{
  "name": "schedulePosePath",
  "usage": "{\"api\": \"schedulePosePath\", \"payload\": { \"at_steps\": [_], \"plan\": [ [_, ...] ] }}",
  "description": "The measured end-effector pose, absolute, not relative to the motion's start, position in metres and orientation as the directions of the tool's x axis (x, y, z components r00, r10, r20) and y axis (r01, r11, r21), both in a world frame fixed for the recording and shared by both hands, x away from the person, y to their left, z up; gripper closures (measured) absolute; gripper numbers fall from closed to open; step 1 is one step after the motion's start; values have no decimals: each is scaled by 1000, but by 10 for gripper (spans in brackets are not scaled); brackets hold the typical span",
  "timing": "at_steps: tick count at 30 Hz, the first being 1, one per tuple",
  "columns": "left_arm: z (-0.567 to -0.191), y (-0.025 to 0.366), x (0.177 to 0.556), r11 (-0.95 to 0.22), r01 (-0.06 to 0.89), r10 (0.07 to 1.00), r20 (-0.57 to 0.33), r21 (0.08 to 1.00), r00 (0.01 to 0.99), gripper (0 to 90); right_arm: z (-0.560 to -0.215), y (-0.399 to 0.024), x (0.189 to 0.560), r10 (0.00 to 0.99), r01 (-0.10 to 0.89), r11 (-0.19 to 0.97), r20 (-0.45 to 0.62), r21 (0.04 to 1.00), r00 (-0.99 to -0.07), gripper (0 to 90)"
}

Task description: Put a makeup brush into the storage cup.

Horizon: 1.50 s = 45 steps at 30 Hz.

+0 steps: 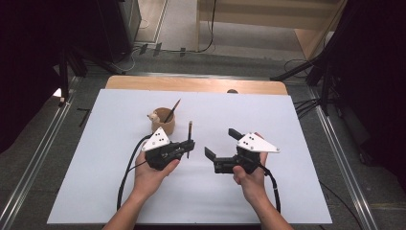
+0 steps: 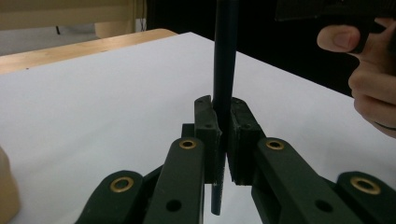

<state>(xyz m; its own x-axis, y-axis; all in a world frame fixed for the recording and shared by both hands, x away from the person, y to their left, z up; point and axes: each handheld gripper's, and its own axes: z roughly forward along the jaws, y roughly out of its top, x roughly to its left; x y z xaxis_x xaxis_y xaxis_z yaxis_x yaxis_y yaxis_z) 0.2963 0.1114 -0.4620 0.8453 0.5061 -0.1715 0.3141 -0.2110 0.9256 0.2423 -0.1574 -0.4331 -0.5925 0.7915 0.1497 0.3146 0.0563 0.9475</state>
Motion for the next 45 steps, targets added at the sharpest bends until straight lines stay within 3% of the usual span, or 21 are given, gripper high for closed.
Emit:
{"api": "schedulePosePath", "payload": {
  "at_steps": [31,45],
  "plan": [
    [-437,160,323,-97,288,626,-166,953,762,854,-479,-270,210,884,348,66,107,935,-455,0],
    [-424,169,345,-60,268,674,-159,961,722,854,-490,-285,206,890,357,53,118,933,-440,0]
  ]
}}
